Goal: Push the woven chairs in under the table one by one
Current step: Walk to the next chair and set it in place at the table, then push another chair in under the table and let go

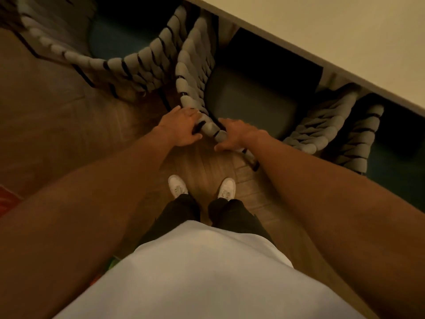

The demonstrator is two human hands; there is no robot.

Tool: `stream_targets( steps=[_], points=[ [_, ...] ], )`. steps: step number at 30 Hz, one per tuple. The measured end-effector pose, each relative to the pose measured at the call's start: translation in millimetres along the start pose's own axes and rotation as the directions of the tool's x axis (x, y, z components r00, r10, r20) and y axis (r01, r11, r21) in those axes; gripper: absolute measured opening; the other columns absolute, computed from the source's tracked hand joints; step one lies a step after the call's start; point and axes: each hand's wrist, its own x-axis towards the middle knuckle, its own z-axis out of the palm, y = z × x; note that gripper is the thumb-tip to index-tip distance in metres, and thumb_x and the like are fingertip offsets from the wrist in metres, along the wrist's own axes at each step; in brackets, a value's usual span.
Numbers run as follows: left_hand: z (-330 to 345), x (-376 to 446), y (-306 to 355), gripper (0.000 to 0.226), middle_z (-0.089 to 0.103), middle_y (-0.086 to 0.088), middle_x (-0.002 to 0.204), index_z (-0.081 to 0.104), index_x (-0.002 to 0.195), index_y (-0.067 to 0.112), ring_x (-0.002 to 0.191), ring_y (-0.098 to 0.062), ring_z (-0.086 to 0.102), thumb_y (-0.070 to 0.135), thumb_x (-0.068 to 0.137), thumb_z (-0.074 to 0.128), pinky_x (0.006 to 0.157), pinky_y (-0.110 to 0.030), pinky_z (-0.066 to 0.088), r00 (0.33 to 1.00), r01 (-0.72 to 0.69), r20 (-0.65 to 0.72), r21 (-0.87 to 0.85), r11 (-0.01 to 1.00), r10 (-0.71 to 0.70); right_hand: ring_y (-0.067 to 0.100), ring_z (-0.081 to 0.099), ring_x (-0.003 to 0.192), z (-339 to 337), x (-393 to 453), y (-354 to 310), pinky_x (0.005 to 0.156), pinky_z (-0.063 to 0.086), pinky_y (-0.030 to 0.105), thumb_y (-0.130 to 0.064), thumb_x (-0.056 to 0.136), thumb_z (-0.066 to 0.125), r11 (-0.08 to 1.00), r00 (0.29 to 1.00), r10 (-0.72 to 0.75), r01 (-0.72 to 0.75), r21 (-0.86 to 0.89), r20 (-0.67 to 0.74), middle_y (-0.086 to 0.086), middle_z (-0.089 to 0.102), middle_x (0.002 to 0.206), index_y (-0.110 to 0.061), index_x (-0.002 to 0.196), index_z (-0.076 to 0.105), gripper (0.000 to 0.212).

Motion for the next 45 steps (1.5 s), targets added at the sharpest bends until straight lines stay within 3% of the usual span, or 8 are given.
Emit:
stream_targets(
  steps=[4, 8, 14, 21, 32, 39, 42, 45],
  points=[
    [-8, -32, -37, 0.074, 0.029, -0.006, 0.162, 0.029, 0.156, 0.019, 0.151, -0.026, 0.02, 0.054, 0.095, 0.054, 0.124, -0.046, 0.015, 0.985, 0.171, 0.004, -0.065, 0.983, -0.171, 0.033, 0.047, 0.135, -10, 14, -37, 0.109, 0.043, 0.048, -0.055, 0.084, 0.074, 0.996, 0.995, -0.085, 0.085, -0.019, -0.044, 0.009, 0.041, 0.155, -0.023, 0.158, 0.027, 0.093],
    [-5, -70, -84, 0.074, 0.029, -0.007, 0.162, 0.03, 0.155, 0.018, 0.151, -0.027, 0.021, 0.053, 0.095, 0.055, 0.122, -0.046, 0.017, 0.958, 0.279, -0.025, -0.142, 0.95, -0.285, 0.033, 0.038, 0.143, -11, 30, -81, 0.116, 0.036, 0.051, -0.058, 0.087, 0.069, 0.983, 0.987, -0.151, 0.144, -0.112, -0.059, 0.009, 0.033, 0.161, -0.02, 0.159, 0.025, 0.093],
    [15, -130, -159, 0.073, 0.031, -0.006, 0.161, 0.032, 0.155, 0.019, 0.15, -0.026, 0.023, 0.055, 0.095, 0.053, 0.122, -0.046, 0.022, 0.921, 0.378, -0.018, -0.208, 0.902, -0.39, 0.031, 0.017, 0.154, -1, 61, -170, 0.123, 0.021, 0.049, -0.06, 0.092, 0.062, 0.938, 0.975, -0.22, 0.216, -0.269, 0.017, 0.008, 0.014, 0.169, -0.022, 0.162, 0.015, 0.093],
    [23, -191, -245, 0.066, 0.04, -0.01, 0.155, 0.039, 0.15, 0.014, 0.146, -0.027, 0.032, 0.047, 0.095, 0.057, 0.119, -0.042, 0.021, 0.89, 0.431, -0.036, -0.253, 0.866, -0.454, 0.03, 0.021, 0.153, 10, 99, -283, 0.123, 0.023, 0.049, -0.066, 0.094, 0.053, 0.934, 0.976, -0.211, 0.218, -0.283, 0.058, 0.009, 0.019, 0.168, -0.021, 0.162, 0.018, 0.089],
    [32, -231, -356, 0.065, 0.04, -0.011, 0.154, 0.037, 0.151, 0.013, 0.146, -0.028, 0.031, 0.045, 0.097, 0.055, 0.12, -0.044, 0.021, 0.887, 0.45, 0.009, -0.244, 0.859, -0.462, 0.032, 0.023, 0.152, 1, 164, -379, 0.122, 0.026, 0.051, -0.059, 0.1, 0.048, 0.957, 0.979, -0.183, 0.199, -0.211, 0.089, 0.009, 0.018, 0.168, -0.022, 0.162, 0.016, 0.079],
    [-1, -184, -415, 0.065, 0.034, -0.007, 0.159, 0.032, 0.154, 0.015, 0.149, -0.025, 0.025, 0.045, 0.099, 0.051, 0.121, -0.042, 0.017, 0.919, 0.388, 0.005, -0.202, 0.899, -0.395, 0.034, 0.016, 0.154, -52, 231, -400, 0.123, 0.022, 0.053, -0.057, 0.101, 0.046, 0.932, 0.976, -0.214, 0.218, -0.291, 0.046, 0.009, 0.013, 0.169, -0.021, 0.162, 0.018, 0.077],
    [-25, -151, -453, 0.067, 0.03, -0.006, 0.162, 0.029, 0.155, 0.016, 0.15, -0.024, 0.022, 0.046, 0.099, 0.05, 0.122, -0.043, 0.016, 0.932, 0.358, 0.015, -0.177, 0.917, -0.361, 0.034, 0.02, 0.151, -86, 261, -404, 0.121, 0.025, 0.05, -0.052, 0.101, 0.049, 0.913, 0.962, -0.272, 0.246, -0.326, -0.035, 0.01, 0.022, 0.166, -0.018, 0.159, 0.027, 0.071],
    [-52, -115, -487, 0.067, 0.03, -0.005, 0.162, 0.029, 0.156, 0.017, 0.15, -0.024, 0.023, 0.045, 0.099, 0.05, 0.122, -0.044, 0.016, 0.949, 0.308, -0.012, -0.156, 0.938, -0.314, 0.034, 0.019, 0.152, -117, 290, -399, 0.122, 0.022, 0.048, -0.051, 0.101, 0.049, 0.937, 0.974, -0.225, 0.205, -0.283, -0.037, 0.011, 0.024, 0.165, -0.018, 0.159, 0.028, 0.07]
  ],
)
